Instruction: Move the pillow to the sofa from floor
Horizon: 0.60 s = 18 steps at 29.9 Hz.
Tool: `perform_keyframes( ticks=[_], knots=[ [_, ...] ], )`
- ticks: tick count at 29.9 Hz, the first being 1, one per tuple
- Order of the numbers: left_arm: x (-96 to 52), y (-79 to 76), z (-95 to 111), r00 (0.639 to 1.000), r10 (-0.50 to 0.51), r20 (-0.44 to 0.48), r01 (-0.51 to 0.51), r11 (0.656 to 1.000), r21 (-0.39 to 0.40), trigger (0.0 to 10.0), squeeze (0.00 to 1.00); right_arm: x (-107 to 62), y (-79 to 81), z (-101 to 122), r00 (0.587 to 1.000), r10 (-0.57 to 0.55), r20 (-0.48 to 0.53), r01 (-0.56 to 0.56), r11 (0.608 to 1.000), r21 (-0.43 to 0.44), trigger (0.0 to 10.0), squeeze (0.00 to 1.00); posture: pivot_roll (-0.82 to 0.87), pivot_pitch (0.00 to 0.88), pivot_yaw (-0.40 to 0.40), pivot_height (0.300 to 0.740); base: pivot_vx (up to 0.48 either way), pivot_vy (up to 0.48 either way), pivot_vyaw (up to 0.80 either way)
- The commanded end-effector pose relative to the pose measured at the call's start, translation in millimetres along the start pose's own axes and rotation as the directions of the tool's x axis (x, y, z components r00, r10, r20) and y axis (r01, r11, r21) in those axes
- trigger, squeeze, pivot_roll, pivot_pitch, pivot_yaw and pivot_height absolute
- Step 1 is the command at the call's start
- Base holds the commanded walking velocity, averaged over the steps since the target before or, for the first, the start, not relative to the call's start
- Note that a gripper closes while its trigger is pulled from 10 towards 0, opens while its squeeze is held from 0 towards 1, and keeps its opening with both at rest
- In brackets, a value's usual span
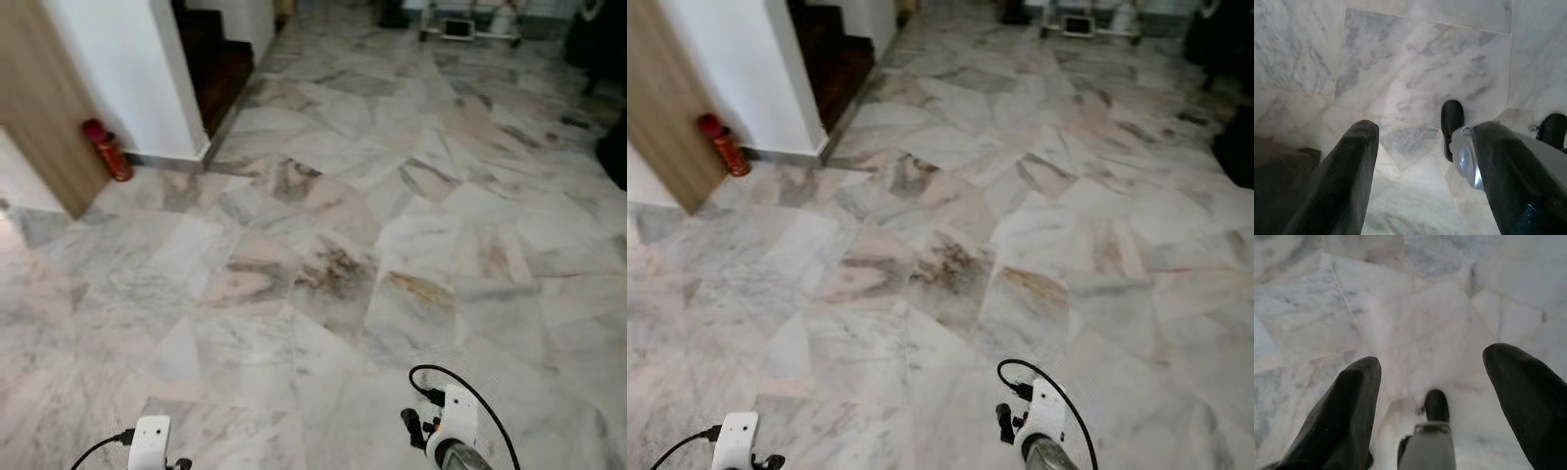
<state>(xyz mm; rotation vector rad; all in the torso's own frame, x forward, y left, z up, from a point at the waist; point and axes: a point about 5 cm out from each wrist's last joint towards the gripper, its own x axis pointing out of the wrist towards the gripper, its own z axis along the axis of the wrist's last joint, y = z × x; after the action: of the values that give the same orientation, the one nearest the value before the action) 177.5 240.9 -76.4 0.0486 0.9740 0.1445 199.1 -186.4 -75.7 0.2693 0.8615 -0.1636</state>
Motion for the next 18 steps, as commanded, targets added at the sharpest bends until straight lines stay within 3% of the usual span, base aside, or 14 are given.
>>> perform_keyframes(
  ticks=[1, 7, 12, 15, 18],
  knots=[
    [-0.7, 0.3, -5.4, 1.000, 0.006, -0.014, -0.006, 1.000, -0.019, 10.0, 0.00, -1.8, -3.4, -8.9, 0.999, -0.013, -0.034, 0.013, 1.000, 0.016, 10.0, 0.00, 0.05, 0.045, -0.027, 0.740, 0.000, 0.000, 0.00],
    [-0.9, -1.3, -5.5, 1.000, -0.008, 0.000, 0.008, 0.999, -0.046, 10.0, 0.00, -1.8, -2.9, -9.4, 0.999, 0.008, -0.045, -0.008, 1.000, 0.007, 10.0, 0.00, 0.04, 0.042, -0.028, 0.740, 0.000, 0.000, 0.00],
    [-0.7, -3.8, -5.3, 1.000, -0.025, 0.001, 0.025, 0.999, -0.046, 10.0, 0.00, -1.4, -6.9, -5.6, 0.997, -0.002, -0.072, -0.012, 0.982, -0.188, 10.0, 0.00, 0.03, 0.058, -0.029, 0.740, 0.000, 0.000, 0.00],
    [-0.7, -4.3, -5.9, 1.000, -0.029, -0.002, 0.029, 0.999, -0.031, 10.0, 0.00, -0.9, -6.8, -3.8, 0.992, 0.031, -0.118, -0.068, 0.942, -0.328, 10.0, 0.00, 0.03, 0.064, -0.029, 0.740, 0.000, 0.000, 0.00],
    [-1.0, -4.2, -7.0, 0.999, -0.032, -0.003, 0.032, 0.999, -0.029, 10.0, 0.00, -0.8, -7.2, -3.5, 0.992, 0.026, -0.121, -0.066, 0.938, -0.342, 10.0, 0.00, 0.03, 0.072, -0.026, 0.740, 0.000, 0.000, 0.00]
  ],
)
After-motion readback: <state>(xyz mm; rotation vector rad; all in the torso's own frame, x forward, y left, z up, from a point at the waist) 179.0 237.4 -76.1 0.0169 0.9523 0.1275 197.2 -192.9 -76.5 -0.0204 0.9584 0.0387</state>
